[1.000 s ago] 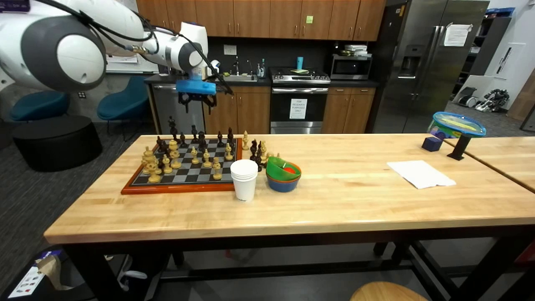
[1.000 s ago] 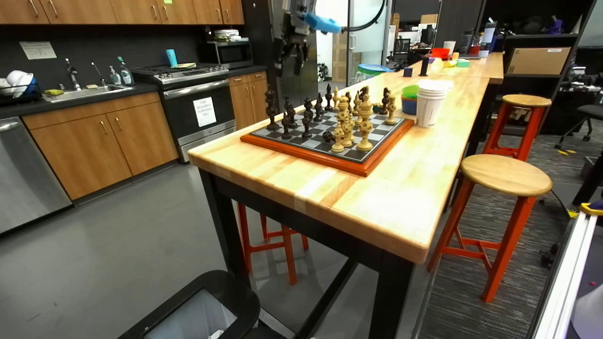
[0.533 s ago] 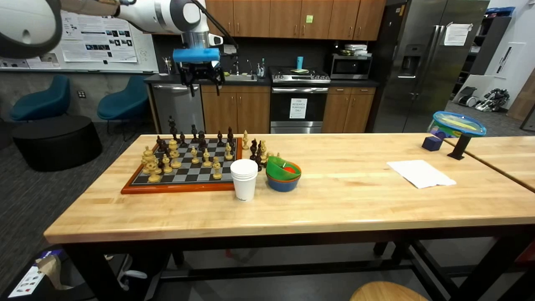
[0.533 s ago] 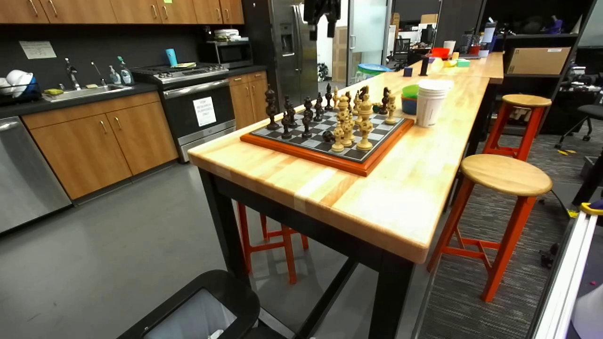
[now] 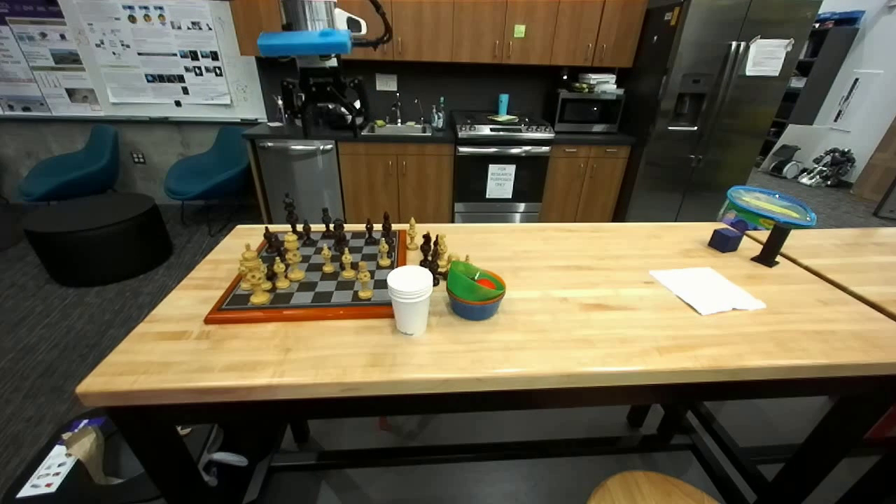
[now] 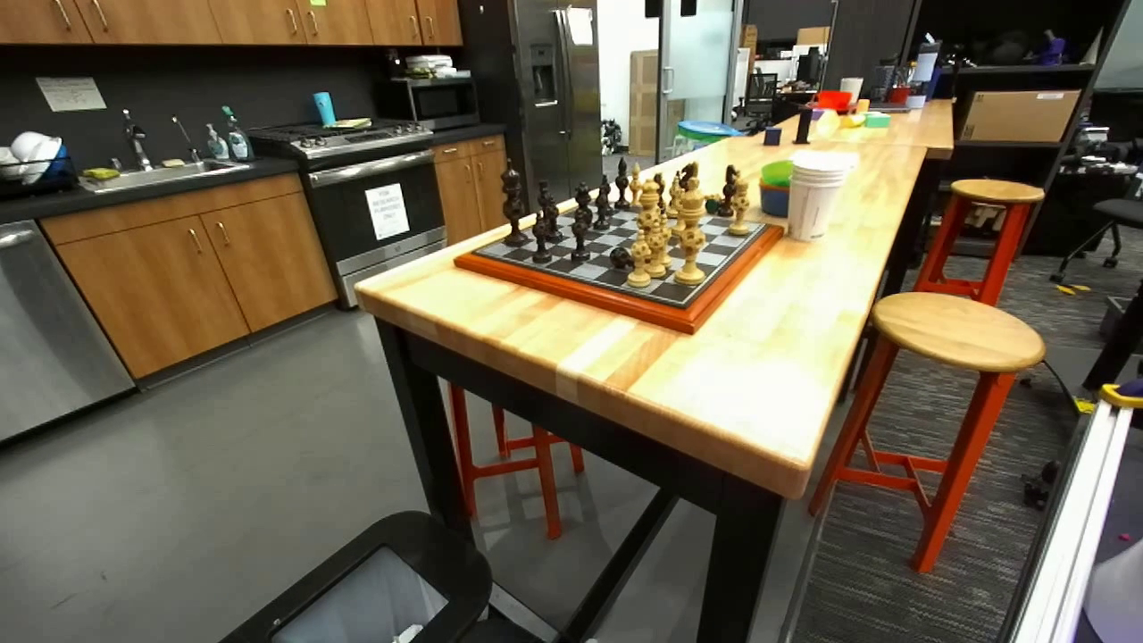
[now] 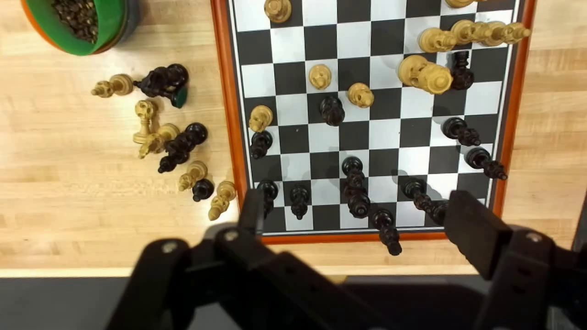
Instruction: Move the chess piece to the left
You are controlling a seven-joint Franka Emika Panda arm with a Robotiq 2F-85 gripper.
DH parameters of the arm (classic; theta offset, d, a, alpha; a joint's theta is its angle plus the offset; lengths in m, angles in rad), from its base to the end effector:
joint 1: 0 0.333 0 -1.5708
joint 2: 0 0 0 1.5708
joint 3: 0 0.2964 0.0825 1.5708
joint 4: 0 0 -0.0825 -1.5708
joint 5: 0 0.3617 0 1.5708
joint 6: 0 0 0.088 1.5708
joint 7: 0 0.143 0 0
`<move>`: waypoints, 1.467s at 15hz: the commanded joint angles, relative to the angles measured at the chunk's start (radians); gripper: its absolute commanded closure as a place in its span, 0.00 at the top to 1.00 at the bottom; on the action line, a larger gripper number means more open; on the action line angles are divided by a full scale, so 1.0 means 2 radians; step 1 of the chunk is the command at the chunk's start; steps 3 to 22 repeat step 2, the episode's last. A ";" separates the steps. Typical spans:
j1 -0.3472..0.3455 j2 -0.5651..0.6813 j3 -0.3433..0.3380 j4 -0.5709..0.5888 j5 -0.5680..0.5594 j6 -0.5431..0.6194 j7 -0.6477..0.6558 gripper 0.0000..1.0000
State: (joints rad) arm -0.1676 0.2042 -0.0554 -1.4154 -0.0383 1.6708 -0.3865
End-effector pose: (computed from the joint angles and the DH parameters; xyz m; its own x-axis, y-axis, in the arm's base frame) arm 0.5860 -0.1351 0.5333 0.9854 0.1679 0.0289 0.1657 -0.9840 0.0652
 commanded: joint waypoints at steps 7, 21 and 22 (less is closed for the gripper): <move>0.004 0.005 -0.004 0.003 0.001 -0.001 -0.001 1.00; 0.004 0.005 -0.004 0.003 0.001 -0.001 -0.001 1.00; 0.004 0.005 -0.004 0.003 0.001 -0.001 -0.001 1.00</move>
